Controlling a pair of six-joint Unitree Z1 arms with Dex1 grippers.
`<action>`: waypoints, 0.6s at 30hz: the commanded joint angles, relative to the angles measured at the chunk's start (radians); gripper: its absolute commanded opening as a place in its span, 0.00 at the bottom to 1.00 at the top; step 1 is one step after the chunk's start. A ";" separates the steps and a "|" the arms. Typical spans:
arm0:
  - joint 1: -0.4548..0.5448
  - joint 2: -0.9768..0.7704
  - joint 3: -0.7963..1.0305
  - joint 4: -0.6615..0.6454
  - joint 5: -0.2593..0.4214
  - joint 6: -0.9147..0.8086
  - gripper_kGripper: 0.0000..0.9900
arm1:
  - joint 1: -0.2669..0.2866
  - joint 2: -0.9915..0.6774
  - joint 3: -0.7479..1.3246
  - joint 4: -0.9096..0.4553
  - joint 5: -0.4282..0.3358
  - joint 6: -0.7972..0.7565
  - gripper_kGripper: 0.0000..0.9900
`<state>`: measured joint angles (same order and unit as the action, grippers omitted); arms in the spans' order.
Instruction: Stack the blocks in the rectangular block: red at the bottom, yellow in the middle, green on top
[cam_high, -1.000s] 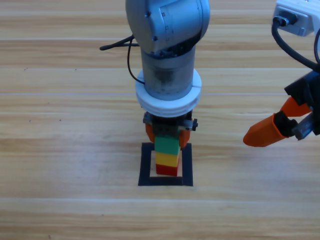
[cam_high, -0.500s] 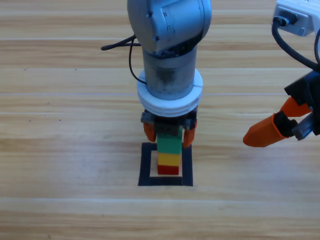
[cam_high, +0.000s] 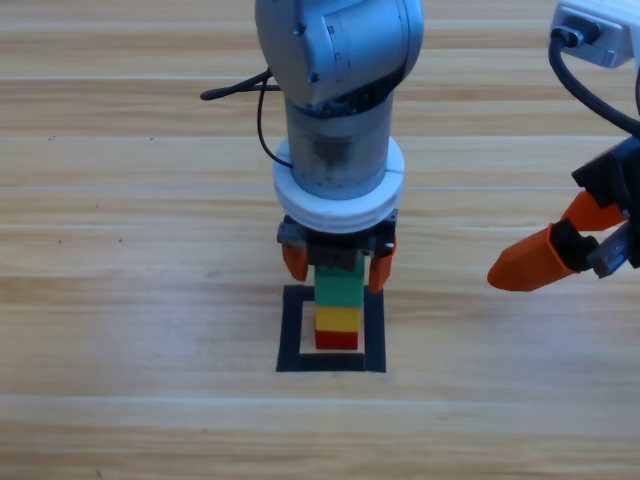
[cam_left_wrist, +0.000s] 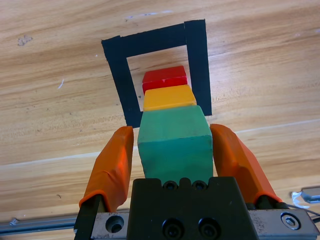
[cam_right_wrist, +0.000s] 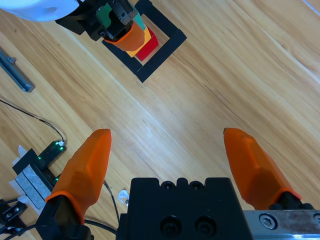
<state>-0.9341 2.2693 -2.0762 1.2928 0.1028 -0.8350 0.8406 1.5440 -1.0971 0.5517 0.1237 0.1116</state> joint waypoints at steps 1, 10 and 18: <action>-0.023 0.009 -0.009 0.005 0.025 -0.027 0.66 | -0.031 -0.064 0.009 0.001 0.010 0.007 1.00; -0.038 -0.079 -0.048 0.003 0.060 -0.064 0.88 | -0.031 -0.041 0.009 0.001 0.022 0.003 1.00; -0.097 -0.271 0.004 0.003 0.195 -0.137 0.99 | -0.031 -0.041 0.006 0.001 0.021 0.003 1.00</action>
<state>-0.9663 2.1276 -2.1148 1.2928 0.2359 -0.9378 0.8406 1.5440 -1.0971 0.5517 0.1301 0.1115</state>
